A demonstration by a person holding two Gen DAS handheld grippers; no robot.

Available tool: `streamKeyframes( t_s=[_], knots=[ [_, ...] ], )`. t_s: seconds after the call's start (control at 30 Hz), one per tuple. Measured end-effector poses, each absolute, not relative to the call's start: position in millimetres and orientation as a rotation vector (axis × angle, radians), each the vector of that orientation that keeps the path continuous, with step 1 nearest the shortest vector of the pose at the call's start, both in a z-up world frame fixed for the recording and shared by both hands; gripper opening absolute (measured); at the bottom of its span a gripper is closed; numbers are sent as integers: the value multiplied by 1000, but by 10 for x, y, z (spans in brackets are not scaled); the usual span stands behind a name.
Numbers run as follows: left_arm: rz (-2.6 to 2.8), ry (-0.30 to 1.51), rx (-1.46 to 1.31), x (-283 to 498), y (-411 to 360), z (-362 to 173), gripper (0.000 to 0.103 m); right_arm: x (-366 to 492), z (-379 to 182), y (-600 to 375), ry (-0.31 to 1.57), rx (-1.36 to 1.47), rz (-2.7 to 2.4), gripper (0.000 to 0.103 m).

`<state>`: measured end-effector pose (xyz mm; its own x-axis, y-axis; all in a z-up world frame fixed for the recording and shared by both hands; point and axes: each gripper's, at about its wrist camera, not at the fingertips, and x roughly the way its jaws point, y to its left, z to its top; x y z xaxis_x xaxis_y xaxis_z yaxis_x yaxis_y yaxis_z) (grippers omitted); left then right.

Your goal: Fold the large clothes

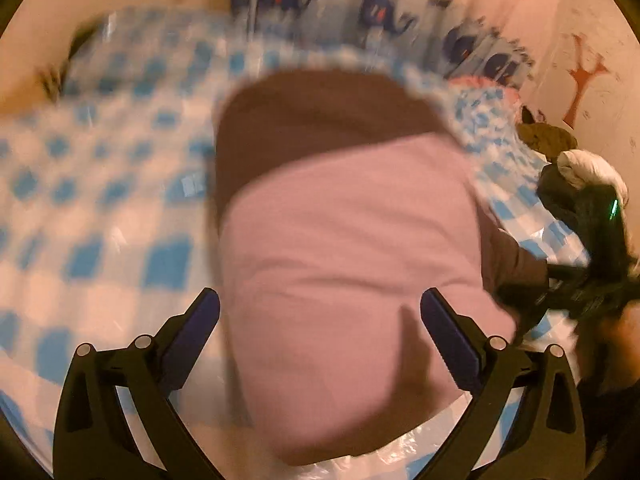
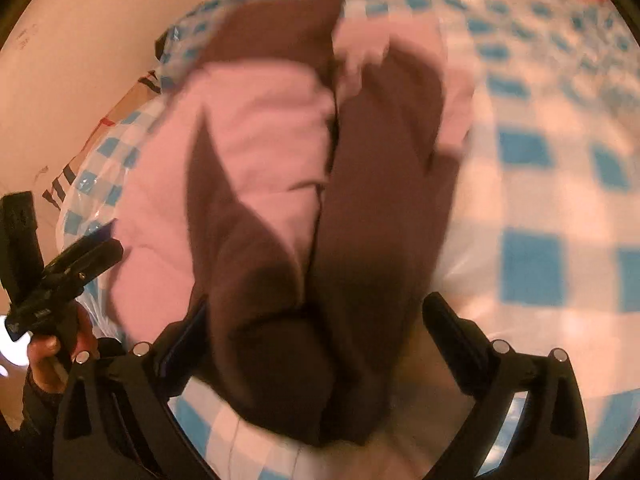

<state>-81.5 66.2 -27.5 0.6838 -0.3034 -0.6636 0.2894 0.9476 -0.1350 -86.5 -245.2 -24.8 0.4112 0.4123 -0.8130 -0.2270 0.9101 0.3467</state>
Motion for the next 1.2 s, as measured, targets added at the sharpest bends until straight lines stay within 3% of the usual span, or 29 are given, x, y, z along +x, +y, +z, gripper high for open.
streamKeyframes(
  t_s=[0.17, 0.37, 0.47, 0.6, 0.7, 0.83, 0.9, 1.03, 1.2],
  knots=[
    [-374, 589, 31, -894, 447, -71, 97, -528, 599, -2398, 831, 109, 356, 97],
    [-407, 646, 51, -724, 161, -268, 97, 649, 920, -1795, 805, 6, 376, 97],
    [-396, 632, 81, -781, 120, -353, 97, 1226, 669, -1530, 887, 59, 448, 97],
    [-454, 634, 43, -755, 156, -368, 97, 1583, -412, -1435, 1116, -29, 373, 97],
    [-517, 647, 14, -708, 142, -364, 97, 1497, -717, -1780, 1080, 114, 395, 96],
    [-474, 652, 119, -757, -14, -445, 97, 1513, -671, -1839, 1112, 112, 396, 96],
    [-476, 680, 104, -740, 57, -418, 97, 1440, -433, -1816, 1121, 84, 351, 96],
    [-496, 706, 61, -766, 258, -270, 97, 774, 300, -1833, 946, 15, 390, 96],
    [-421, 646, -106, -857, 799, -85, 97, -221, 537, -1964, 886, -60, 415, 96]
  ],
)
